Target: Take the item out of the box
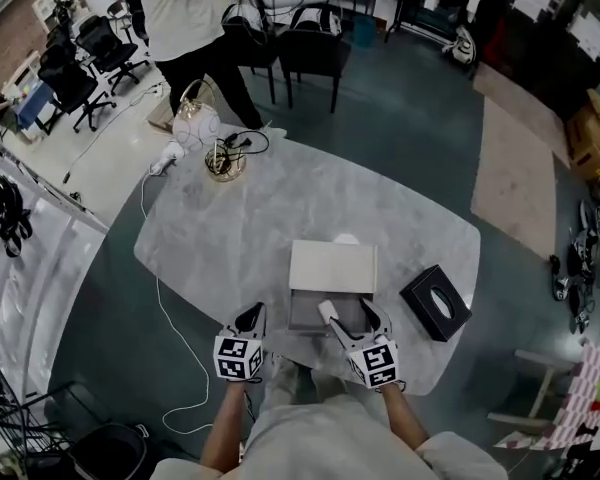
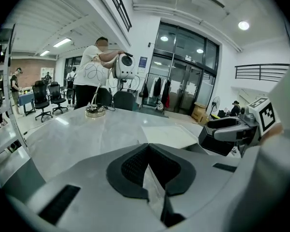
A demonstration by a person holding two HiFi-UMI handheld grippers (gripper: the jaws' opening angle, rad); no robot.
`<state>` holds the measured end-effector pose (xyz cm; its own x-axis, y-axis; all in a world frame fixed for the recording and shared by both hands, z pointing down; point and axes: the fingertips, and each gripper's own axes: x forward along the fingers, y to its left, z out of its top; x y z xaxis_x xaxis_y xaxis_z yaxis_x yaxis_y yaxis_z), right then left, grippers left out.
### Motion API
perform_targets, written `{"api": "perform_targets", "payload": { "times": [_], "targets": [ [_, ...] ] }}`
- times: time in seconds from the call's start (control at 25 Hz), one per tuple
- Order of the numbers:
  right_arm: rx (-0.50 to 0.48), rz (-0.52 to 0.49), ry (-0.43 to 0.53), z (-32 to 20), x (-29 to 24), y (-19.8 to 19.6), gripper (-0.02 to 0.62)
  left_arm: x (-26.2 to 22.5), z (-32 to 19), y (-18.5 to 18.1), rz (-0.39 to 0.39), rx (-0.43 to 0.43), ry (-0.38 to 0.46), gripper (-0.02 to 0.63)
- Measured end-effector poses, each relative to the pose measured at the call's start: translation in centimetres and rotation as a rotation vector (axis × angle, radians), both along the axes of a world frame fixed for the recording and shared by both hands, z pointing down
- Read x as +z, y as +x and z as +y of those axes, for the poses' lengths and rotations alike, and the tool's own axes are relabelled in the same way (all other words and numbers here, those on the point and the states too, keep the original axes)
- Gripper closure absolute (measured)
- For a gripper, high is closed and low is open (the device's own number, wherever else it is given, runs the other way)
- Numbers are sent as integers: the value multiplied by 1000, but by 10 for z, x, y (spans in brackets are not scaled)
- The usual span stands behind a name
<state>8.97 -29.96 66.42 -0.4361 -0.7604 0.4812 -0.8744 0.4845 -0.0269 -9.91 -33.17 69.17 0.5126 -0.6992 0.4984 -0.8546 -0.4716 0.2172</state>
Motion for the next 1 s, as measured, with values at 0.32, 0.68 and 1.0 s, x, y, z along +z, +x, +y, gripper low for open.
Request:
{"api": "perform_targets", "payload": {
  "times": [0.32, 0.68, 1.0],
  "targets": [
    [18, 23, -48, 7, 16, -3, 285, 15, 2, 3, 7, 37, -36, 592],
    [-41, 77, -94, 12, 33, -14, 285, 28, 2, 0, 9, 57, -66, 592],
    [-144, 170, -129, 12, 54, -19, 299, 31, 0, -6, 25, 38, -74, 592]
  ]
}}
